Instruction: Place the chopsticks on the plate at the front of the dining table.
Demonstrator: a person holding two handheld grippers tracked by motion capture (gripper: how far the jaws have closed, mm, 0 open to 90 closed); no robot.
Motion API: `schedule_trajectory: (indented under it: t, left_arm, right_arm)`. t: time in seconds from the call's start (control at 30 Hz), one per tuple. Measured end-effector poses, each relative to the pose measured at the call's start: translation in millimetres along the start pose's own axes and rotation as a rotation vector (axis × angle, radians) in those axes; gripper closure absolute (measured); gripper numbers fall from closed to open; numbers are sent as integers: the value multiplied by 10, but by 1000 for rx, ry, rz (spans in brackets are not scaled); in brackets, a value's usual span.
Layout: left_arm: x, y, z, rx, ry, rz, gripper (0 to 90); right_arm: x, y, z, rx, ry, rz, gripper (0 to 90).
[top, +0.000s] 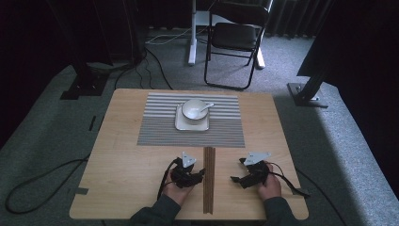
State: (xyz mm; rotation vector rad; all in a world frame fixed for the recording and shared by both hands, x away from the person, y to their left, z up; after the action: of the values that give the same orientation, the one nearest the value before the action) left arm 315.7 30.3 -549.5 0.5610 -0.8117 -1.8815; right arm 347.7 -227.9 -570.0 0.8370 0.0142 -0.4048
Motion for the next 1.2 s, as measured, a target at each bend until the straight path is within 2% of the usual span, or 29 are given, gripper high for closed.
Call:
schedule_trajectory:
  t: [0.3,0.47,0.77,1.1,1.2]
  left_arm:
    - [98,-40,-30,-14,-3,-30,467]
    - [133,-62,-41,-22,8,-54,516]
    - [146,-79,-57,-33,4,-58,546]
    - [165,-93,-43,-49,31,-65,595]
    - [170,-97,-32,-55,56,-62,628]
  right_arm:
    - [0,0,-1,1,0,0,115]
    - [0,0,-1,1,0,0,115]
    - [1,0,-1,1,0,1,115]
    - [0,0,-1,1,0,1,115]
    - [0,0,-1,1,0,1,115]
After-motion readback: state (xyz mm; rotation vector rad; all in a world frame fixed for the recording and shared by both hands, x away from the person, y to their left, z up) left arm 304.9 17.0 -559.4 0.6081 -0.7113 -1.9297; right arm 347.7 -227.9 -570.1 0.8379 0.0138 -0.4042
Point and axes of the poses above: each handheld gripper's, and its own axes: z roughly backward along the jaws, y roughly out of its top, x roughly to its right, the point moved 3 cm from there along -z, roughly forward along the jaws, and after that the axes turned 14 degrees about y, right-handed, at the moved point
